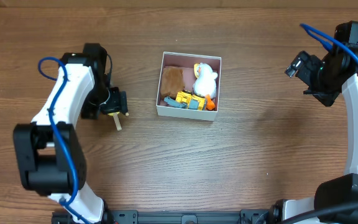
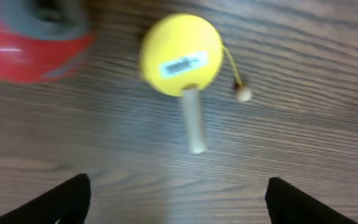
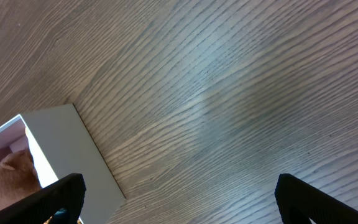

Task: Pack container
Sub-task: 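Move the left gripper to the red ball and grasp it, then carry the red ball into the box and release it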

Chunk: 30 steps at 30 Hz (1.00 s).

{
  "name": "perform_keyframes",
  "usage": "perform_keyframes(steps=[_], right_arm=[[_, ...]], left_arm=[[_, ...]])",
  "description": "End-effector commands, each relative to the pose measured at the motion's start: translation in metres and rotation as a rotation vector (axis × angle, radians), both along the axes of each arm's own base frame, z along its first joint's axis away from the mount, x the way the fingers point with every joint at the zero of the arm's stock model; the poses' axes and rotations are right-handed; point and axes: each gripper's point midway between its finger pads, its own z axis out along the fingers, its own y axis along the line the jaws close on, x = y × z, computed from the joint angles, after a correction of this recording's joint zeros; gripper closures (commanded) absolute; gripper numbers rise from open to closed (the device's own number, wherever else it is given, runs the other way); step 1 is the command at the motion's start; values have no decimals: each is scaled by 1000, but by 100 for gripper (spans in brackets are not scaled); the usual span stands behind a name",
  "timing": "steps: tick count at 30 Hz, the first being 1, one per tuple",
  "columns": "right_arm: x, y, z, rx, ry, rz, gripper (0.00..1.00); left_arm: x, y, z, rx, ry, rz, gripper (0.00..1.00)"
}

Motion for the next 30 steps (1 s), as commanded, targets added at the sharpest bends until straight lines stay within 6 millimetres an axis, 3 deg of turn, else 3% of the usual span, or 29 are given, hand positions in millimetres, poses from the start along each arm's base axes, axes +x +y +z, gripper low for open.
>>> perform_keyframes(steps=[1,5,12,19,24,27,30], right_arm=[[3,1,4,3,-13,4,0],[2,1,4,3,-11,4,0],[0,1,3,6,-2,4,0],[-3,2,2,11,14,5,0],[-3,2,2,11,14,5,0],[-3,2,2,11,14,5,0],[-3,2,2,11,14,5,0]], left_arm=[[8,44,31,124,-112,55,0],[21,67,17,126,-157,79,0],[44,74,-14,119,-179,55,1],[44,82,-55,102,-109,87,8],[42,81,-66,93,-80,88,29],[42,81,-59,95,-87,88,46],[46,82,-43,98,-110,88,54]])
